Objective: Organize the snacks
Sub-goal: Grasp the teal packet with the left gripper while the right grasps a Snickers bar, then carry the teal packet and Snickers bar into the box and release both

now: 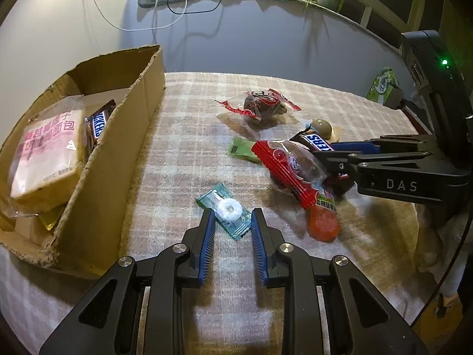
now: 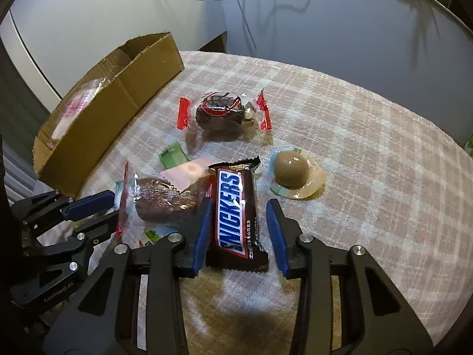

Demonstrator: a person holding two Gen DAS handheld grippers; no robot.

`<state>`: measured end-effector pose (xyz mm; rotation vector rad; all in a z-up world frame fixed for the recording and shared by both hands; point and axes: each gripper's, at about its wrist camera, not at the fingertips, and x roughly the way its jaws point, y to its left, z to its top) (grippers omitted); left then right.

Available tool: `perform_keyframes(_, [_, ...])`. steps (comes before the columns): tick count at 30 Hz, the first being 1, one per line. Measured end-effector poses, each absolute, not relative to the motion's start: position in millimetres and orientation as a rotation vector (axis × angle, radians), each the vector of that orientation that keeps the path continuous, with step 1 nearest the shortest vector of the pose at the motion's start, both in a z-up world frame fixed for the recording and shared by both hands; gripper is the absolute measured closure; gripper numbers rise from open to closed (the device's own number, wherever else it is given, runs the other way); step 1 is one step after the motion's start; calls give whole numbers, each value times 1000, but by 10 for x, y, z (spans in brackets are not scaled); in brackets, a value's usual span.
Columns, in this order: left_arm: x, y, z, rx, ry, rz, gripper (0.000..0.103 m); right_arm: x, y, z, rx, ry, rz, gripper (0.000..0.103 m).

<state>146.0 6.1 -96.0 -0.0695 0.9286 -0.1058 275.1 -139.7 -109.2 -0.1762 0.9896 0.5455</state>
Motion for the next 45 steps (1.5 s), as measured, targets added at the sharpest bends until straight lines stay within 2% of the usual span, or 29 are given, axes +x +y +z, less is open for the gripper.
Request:
perform_keyframes(7, [1479,98,-920,-114,934,-130,77,2751,-1380,-1088,-190,987,549,69])
perform_keyframes(9, [1514,97,-914,-117,937,-125,55,2753,-1379,-1085,-190,987,549,69])
perform_keyframes(10, [1535,92,-908,-119,933,-114,51,2750,-1380,-1084,-190,987,549,69])
perform_keyframes(13, [1614,48,-946,-99,949,-98,51,2740,-1378,-1080,-192,984,547,70])
perform_keyframes(16, [1639,-3,-995,-59,949,-75,58,2738,-1377,-1077,-193,985,549,69])
perform_keyframes(19, [1633,6,-997,-51,944,-74,73,2738,-1376,-1080,-198,984,549,70])
perform_keyframes(26, [1579,17,-993,-34,933,-86,80,2730,-1388,-1081,-207,979,540,73])
perform_keyframes(27, [1572,15,-988,-33,932,-89,88,2728,-1396,-1080,-204,979,539,73])
perform_keyframes(45, [1356,10,-824,-45,885,-126,88,2603,-1580,-910,-153,940,523,73])
